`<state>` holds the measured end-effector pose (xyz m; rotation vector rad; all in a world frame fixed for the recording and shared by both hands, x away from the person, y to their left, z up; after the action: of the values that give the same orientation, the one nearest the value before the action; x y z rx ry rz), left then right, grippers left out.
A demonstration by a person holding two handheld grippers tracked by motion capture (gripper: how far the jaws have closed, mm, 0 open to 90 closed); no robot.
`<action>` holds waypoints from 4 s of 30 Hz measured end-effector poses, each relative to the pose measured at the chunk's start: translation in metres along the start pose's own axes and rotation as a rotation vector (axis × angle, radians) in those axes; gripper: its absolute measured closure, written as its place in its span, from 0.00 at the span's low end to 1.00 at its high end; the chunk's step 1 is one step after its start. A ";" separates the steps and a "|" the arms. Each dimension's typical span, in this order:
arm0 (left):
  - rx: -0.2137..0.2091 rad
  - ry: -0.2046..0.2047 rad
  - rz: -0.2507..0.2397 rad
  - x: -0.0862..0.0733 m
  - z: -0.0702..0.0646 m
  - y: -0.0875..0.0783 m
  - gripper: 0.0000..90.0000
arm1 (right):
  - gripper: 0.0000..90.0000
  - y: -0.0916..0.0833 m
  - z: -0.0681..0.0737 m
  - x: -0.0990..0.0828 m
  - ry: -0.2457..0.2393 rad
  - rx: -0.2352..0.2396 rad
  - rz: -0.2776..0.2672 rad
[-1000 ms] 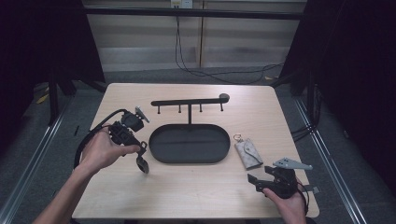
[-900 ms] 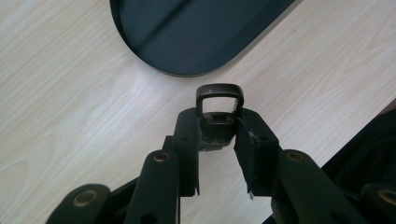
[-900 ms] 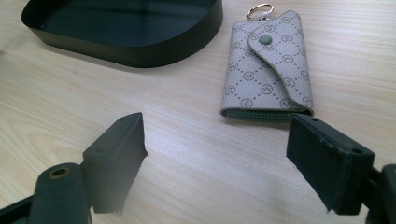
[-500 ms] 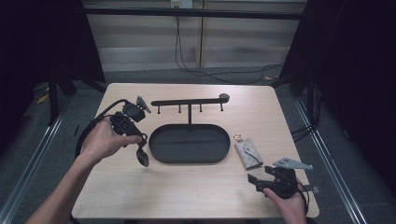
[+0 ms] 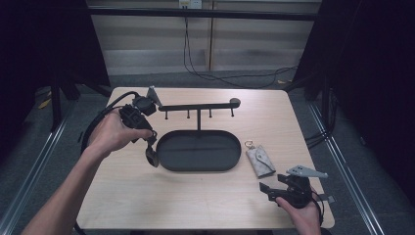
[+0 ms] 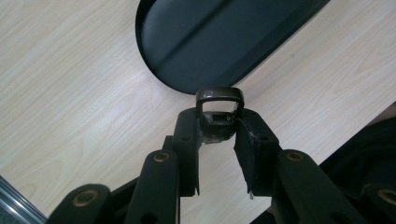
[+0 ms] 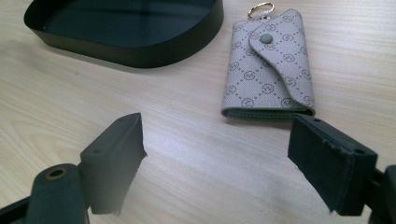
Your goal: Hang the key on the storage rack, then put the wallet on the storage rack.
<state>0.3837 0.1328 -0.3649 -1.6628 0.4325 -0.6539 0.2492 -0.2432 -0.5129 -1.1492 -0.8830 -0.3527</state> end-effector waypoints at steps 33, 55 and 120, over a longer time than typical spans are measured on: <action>-0.009 -0.084 0.053 0.052 0.017 0.014 0.79 | 0.20 -0.001 0.001 0.000 -0.001 0.014 -0.003; 0.001 -0.142 0.066 0.073 0.014 0.023 0.78 | 0.20 -0.001 0.001 0.000 -0.004 0.024 -0.002; -0.164 -0.177 -0.521 -0.050 0.045 0.038 0.20 | 0.20 0.002 -0.002 0.000 0.017 0.008 0.010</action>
<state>0.3764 0.1910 -0.4159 -1.9908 -0.0870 -0.8563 0.2517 -0.2438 -0.5143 -1.1417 -0.8627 -0.3503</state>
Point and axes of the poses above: each handheld gripper's, and its own axes: y roughly forward along the jaws, x roughly out of its top, z roughly to its left, the point moved 7 cm from there along y, roughly forward along the jaws, and after that the axes turned 6 degrees about -y, right-handed, at the moved point
